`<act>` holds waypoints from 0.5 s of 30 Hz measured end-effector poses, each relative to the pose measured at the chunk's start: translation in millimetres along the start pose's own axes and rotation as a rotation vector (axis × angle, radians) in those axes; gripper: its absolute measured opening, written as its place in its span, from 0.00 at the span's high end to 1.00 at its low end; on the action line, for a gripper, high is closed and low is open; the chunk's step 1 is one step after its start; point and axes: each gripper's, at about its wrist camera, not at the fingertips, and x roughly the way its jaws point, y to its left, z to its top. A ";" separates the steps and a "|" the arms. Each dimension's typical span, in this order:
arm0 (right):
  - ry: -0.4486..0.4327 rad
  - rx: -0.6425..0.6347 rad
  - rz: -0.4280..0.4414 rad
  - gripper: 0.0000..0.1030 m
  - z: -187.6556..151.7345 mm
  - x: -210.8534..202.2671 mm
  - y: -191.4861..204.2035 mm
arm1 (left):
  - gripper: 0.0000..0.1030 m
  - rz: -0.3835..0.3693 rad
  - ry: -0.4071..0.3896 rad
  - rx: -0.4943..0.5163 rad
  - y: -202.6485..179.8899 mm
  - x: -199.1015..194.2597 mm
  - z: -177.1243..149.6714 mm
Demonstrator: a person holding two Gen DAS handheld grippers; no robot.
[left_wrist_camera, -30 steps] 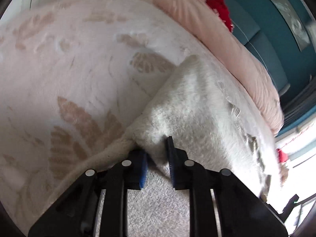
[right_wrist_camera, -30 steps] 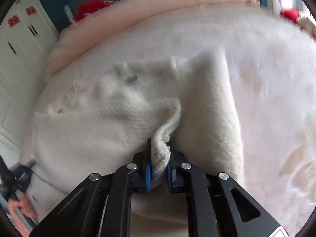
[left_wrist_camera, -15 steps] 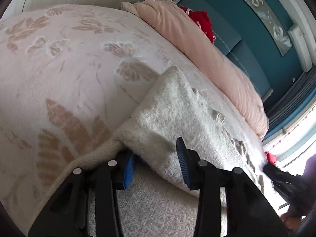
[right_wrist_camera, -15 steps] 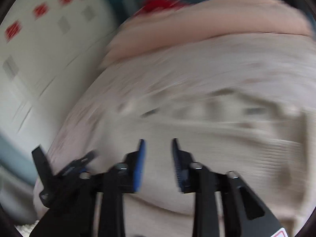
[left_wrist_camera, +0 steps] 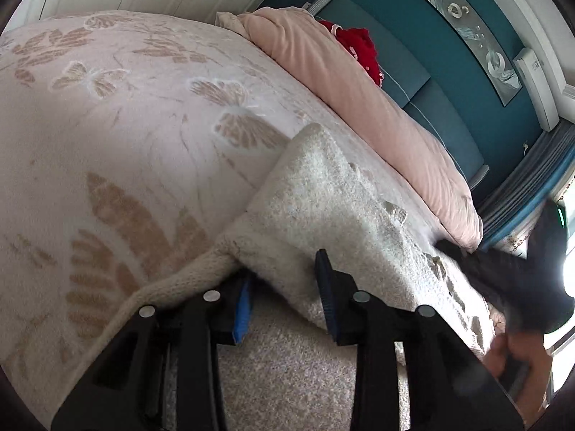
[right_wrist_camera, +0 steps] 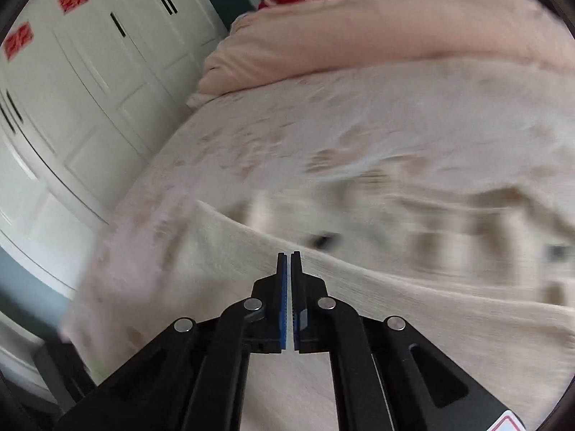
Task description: Fold small clothes
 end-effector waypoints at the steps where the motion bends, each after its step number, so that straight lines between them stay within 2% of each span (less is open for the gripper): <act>1: 0.002 0.023 -0.035 0.97 -12.5 -8.1 -17.1 | 0.70 0.001 0.000 0.002 -0.2 -0.1 -0.5; 3: 0.024 0.152 -0.111 0.96 -42.4 -27.5 -73.8 | 0.70 0.005 0.001 0.005 -0.7 0.1 -0.8; 4: 0.027 0.226 -0.108 1.00 -57.5 -41.0 -102.8 | 0.69 0.009 0.002 0.010 -1.6 0.4 -0.9; 5: 0.007 0.268 -0.081 1.00 -67.0 -54.8 -114.0 | 0.69 0.014 0.003 0.014 -2.8 0.8 -0.9; 6: -0.028 0.302 -0.093 0.97 -72.9 -76.4 -123.9 | 0.69 0.018 0.005 0.018 -3.4 1.2 -0.6; 7: -0.065 0.312 -0.103 0.89 -77.7 -93.7 -124.8 | 0.69 0.021 0.007 0.020 -4.0 1.5 -0.3; 8: -0.098 0.323 -0.105 0.89 -81.5 -107.9 -128.3 | 0.68 0.024 0.009 0.022 -4.5 2.0 0.0; 9: -0.120 0.344 -0.107 0.85 -85.4 -119.5 -133.3 | 0.68 0.027 0.010 0.025 -5.1 2.3 0.2; 10: -0.115 0.357 -0.121 0.71 -88.3 -122.7 -138.8 | 0.68 0.033 0.012 0.030 -6.2 2.8 0.3; 12: -0.085 0.365 -0.181 0.54 -90.9 -117.0 -149.0 | 0.67 0.041 0.015 0.039 -8.3 3.8 0.3; 14: -0.032 0.374 -0.199 0.54 -96.3 -102.1 -161.4 | 0.66 0.044 0.017 0.045 -9.0 4.4 0.1; 15: -0.024 0.374 -0.189 0.58 -99.1 -98.3 -161.3 | 0.66 0.045 0.017 0.045 -9.1 4.5 0.0</act>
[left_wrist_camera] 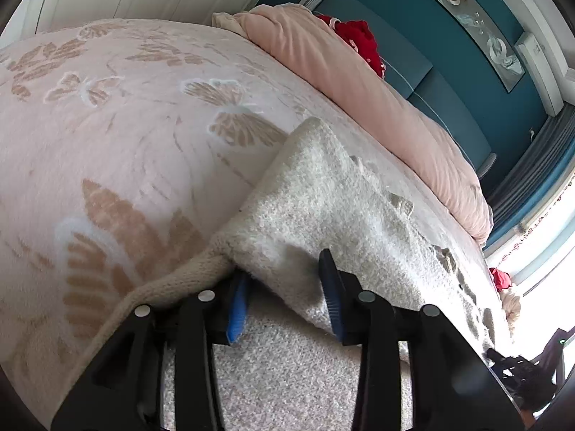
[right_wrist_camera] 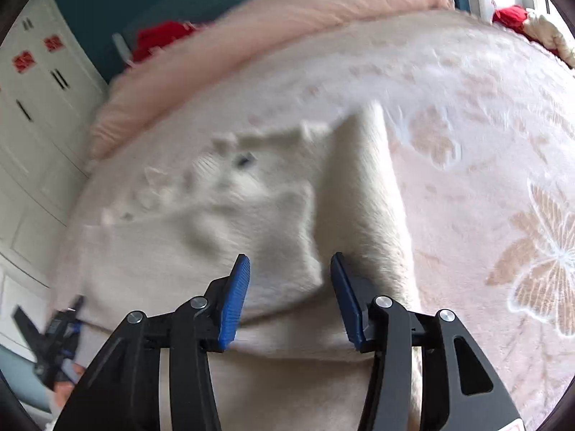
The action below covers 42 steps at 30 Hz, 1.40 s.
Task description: Fold small clothes
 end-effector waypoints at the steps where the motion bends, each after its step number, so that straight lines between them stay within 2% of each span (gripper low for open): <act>1: -0.003 -0.022 0.005 0.78 -0.3 3.8 2.4 | 0.66 0.001 0.001 0.000 0.0 0.2 0.2; 2: 0.005 -0.044 0.033 0.92 1.9 2.5 7.0 | 0.66 0.001 0.000 0.001 0.3 0.2 -0.1; 3: 0.000 -0.058 0.052 0.91 5.1 -1.0 13.3 | 0.66 0.002 0.001 0.001 0.6 0.5 -0.1; 6: -0.147 -0.117 0.083 0.92 18.6 -41.3 27.4 | 0.66 0.008 0.000 0.007 0.3 1.3 -0.8; 7: -0.171 -0.118 0.074 0.92 19.8 -45.1 23.6 | 0.66 0.012 0.001 0.011 0.1 2.2 -1.4; 8: -0.142 -0.125 0.015 0.92 17.8 -32.5 14.3 | 0.65 0.017 0.002 0.015 -0.2 2.8 -1.6; 10: 0.001 -0.139 -0.101 0.91 3.8 10.0 -5.9 | 0.64 0.028 0.004 0.026 -2.7 4.3 -1.5; 12: -0.020 -0.095 -0.055 0.92 5.5 2.4 -16.1 | 0.64 0.038 0.008 0.033 -4.3 4.9 -1.1; 14: -0.057 -0.051 -0.056 0.88 16.5 -17.6 -5.7 | 0.64 0.059 0.016 0.045 -7.7 5.5 0.2; 16: -0.133 -0.101 -0.066 0.88 16.5 -49.9 13.7 | 0.65 0.089 0.039 0.056 -14.4 4.3 4.8; 18: -0.152 -0.165 -0.076 0.86 4.4 -71.9 30.8 | 0.59 0.122 0.083 0.082 -24.0 -4.0 8.9; 19: -0.116 -0.187 -0.082 0.84 -9.2 -77.2 32.0 | 0.52 0.136 0.116 0.125 -31.5 -15.3 8.6; 20: -0.079 -0.193 -0.088 0.84 -23.7 -80.7 26.7 | 0.39 0.155 0.133 0.168 -37.0 -27.6 7.2; 21: -0.052 -0.190 -0.094 0.79 -36.6 -86.2 21.6 | 0.30 0.190 0.148 0.227 -42.3 -48.0 3.8; 22: -0.013 -0.181 -0.099 0.70 -54.7 -93.5 10.7 | 0.12 0.203 0.161 0.258 -43.8 -59.1 0.8; 24: 0.039 -0.163 -0.110 0.61 -87.3 -114.9 -10.4 | 0.09 0.177 0.221 0.362 -39.5 -100.8 -10.7; 25: 0.056 -0.158 -0.117 0.59 -102.2 -122.8 -18.7 | 0.08 0.167 0.252 0.390 -35.4 -114.3 -16.8; 27: 0.094 -0.154 -0.140 0.52 -135.0 -143.0 -30.9 | 0.08 0.203 0.301 0.418 -20.9 -138.4 -27.8; 29: 0.115 -0.134 -0.130 0.45 -164.7 -161.8 -36.1 | 0.08 0.276 0.335 0.400 3.7 -165.3 -42.1; 31: 0.142 -0.121 -0.128 0.39 -190.1 -178.2 -44.3 | 0.08 0.301 0.371 0.340 26.7 -184.6 -55.3; 34: 0.198 -0.082 -0.089 0.35 -223.4 -184.8 -50.7 | 0.08 0.254 0.448 0.191 60.6 -202.7 -80.8; 35: 0.210 -0.063 -0.074 0.34 -228.7 -183.2 -52.8 | 0.08 0.247 0.446 0.166 66.7 -207.4 -87.7; 36: 0.202 -0.045 -0.055 0.29 -234.6 -183.7 -53.8 | 0.07 0.237 0.394 0.168 66.5 -217.6 -95.0; 37: 0.182 -0.034 -0.026 0.27 -235.9 -184.8 -52.1 | 0.06 0.229 0.378 0.170 63.8 -222.1 -99.1; 40: 0.160 0.013 0.060 0.28 -234.7 -178.2 -44.6 | 0.06 0.189 0.366 0.121 54.4 -223.3 -106.5; 41: 0.158 0.021 0.065 0.33 -231.8 -173.0 -42.7 | 0.10 0.182 0.357 0.116 50.6 -222.8 -106.8; 42: 0.155 0.020 0.057 0.51 -228.8 -168.0 -39.7 | 0.18 0.171 0.363 0.120 45.5 -220.3 -107.4</act>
